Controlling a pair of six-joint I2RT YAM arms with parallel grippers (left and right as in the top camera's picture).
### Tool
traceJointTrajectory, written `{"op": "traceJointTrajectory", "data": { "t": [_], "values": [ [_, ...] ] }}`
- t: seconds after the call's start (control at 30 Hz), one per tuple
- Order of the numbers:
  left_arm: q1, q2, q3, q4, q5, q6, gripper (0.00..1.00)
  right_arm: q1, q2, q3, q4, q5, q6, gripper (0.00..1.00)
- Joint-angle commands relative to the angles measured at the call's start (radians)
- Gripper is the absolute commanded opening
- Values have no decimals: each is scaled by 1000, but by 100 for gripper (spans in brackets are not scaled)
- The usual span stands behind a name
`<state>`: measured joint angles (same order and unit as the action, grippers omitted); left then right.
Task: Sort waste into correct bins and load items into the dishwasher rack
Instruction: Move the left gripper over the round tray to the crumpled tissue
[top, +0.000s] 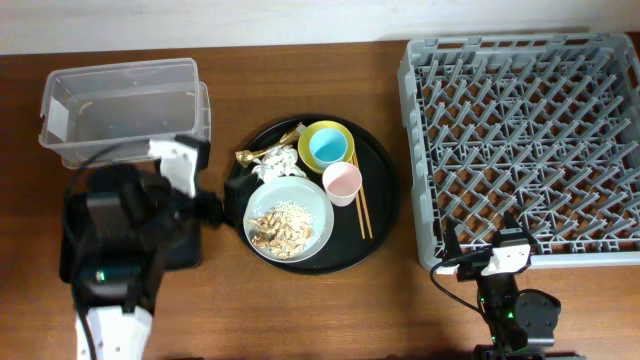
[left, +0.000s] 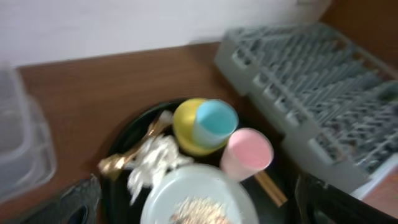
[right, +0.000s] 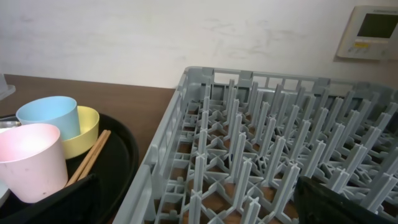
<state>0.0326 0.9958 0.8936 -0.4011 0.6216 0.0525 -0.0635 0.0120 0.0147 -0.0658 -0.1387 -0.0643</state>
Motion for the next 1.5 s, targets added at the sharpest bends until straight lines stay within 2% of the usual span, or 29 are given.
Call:
{"op": "traceJointTrajectory", "data": {
  "t": [0.0,0.17,0.23,0.27,0.37,0.43,0.5,0.57,0.73,0.93,1.03,1.13,1.2,1.37,1.47],
  "values": [
    [3,62,61,17,211,-3,99,6,-6,-9,0,5,-7,98],
    [3,76,61,8,197,-7,99,6,-6,-9,0,5,-7,98],
    [-3,79,86,-17,68,-57,99,6,-6,-9,0,5,-7,98],
    [-14,89,137,-79,-44,-60,99,6,-6,-9,0,5,-7,98],
    [-51,138,276,-242,-216,-59,99,6,-6,-9,0,5,-7,98],
    [-88,204,393,-375,-319,-56,99,6,-6,-9,0,5,-7,98],
    [-121,271,469,-465,-360,-27,99,6,-6,-9,0,5,-7,98],
    [-146,317,489,-480,-346,-22,99,6,-6,-9,0,5,-7,98],
    [-179,382,488,-525,-109,-22,99,6,-6,-9,0,5,-7,98],
    [-233,401,489,-455,-116,-39,99,6,-6,-9,0,5,-7,98],
    [-283,407,509,-466,-271,-102,99,6,-6,-9,0,5,-7,98],
    [-353,451,587,-557,-472,-144,99,6,-6,-9,0,5,-7,98],
    [-367,498,651,-622,-553,-165,99,6,-6,-9,0,5,-7,98],
    [-364,671,834,-768,-674,-167,99,6,-6,-9,0,5,-7,98],
    [-364,734,854,-781,-715,-179,99,6,-6,-9,0,5,-7,98]
  ]
}}
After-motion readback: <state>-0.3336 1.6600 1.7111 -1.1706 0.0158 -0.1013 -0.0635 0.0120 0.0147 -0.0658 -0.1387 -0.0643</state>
